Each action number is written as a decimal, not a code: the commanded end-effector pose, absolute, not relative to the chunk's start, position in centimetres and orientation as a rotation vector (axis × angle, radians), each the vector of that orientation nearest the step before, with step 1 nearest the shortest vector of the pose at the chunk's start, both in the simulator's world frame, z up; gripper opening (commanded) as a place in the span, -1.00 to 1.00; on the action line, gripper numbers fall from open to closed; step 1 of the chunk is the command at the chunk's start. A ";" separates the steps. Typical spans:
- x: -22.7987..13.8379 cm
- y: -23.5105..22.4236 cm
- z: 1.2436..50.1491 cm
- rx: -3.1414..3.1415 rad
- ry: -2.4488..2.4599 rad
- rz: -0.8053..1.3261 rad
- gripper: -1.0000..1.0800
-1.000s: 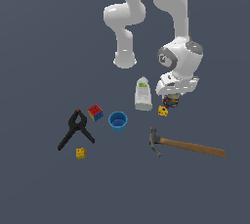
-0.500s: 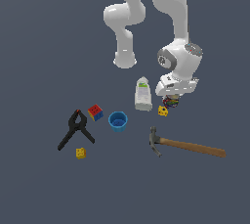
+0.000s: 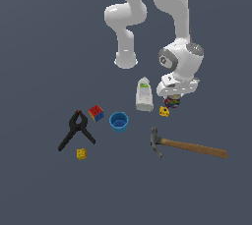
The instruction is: Pick up a designated object from a clutter of objects.
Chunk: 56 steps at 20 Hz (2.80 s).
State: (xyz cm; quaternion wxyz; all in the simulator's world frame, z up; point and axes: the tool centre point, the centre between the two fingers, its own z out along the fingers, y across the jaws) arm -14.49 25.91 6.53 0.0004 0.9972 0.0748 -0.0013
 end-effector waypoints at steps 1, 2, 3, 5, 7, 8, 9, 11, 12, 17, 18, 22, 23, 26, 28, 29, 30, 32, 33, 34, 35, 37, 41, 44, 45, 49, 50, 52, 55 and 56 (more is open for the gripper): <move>-14.3 25.7 7.1 3.133 0.235 0.001 -1.00; -14.2 25.5 7.4 3.133 0.235 0.001 -1.00; -14.2 25.4 7.7 3.133 0.235 0.001 -1.00; -14.0 24.9 8.5 3.133 0.235 0.001 -1.00; -13.8 24.4 9.4 3.133 0.236 0.000 -1.00; -13.7 24.1 9.9 3.133 0.236 0.000 -1.00; -13.5 23.8 10.5 3.133 0.236 0.000 -1.00; -13.3 23.1 11.8 3.134 0.236 -0.001 -1.00; -13.1 22.7 12.5 3.134 0.236 -0.001 -1.00; -12.2 20.5 16.7 3.137 0.238 -0.002 -1.00; -12.0 20.0 17.6 3.138 0.238 -0.002 -1.00; -11.2 18.0 21.3 3.139 0.238 -0.003 -1.00; -11.0 17.5 22.2 3.140 0.239 -0.003 -1.00; -10.4 16.0 24.9 3.140 0.239 -0.003 -1.00; -10.0 15.0 26.8 3.140 0.239 -0.003 -1.00; -9.8 14.5 27.7 3.140 0.239 -0.003 -1.00; -9.5 14.0 28.6 3.140 0.239 -0.003 -1.00; -9.1 12.9 30.5 3.140 0.238 -0.002 -1.00; -8.9 12.4 31.5 3.139 0.237 -0.002 -1.00; -8.6 11.9 32.4 3.139 0.237 -0.002 -1.00; -8.4 11.3 33.4 3.139 0.237 -0.002 -1.00; -7.9 10.3 35.3 3.138 0.235 -0.002 -1.00; -6.9 8.3 39.0 3.136 0.234 -0.001 -1.00; -6.3 7.0 41.2 3.135 0.233 -0.001 -1.00; -6.1 6.7 41.9 3.134 0.233 -0.001 -1.00; -5.4 5.6 44.0 3.134 0.232 -0.001 -1.00; -5.3 5.3 44.4 3.134 0.232 -0.001 -1.00; -5.1 5.0 45.1 3.133 0.232 0.000 -1.00; -4.8 4.6 45.8 3.133 0.232 0.000 -1.00; -4.7 4.6 45.9 3.133 0.232 0.000 -1.00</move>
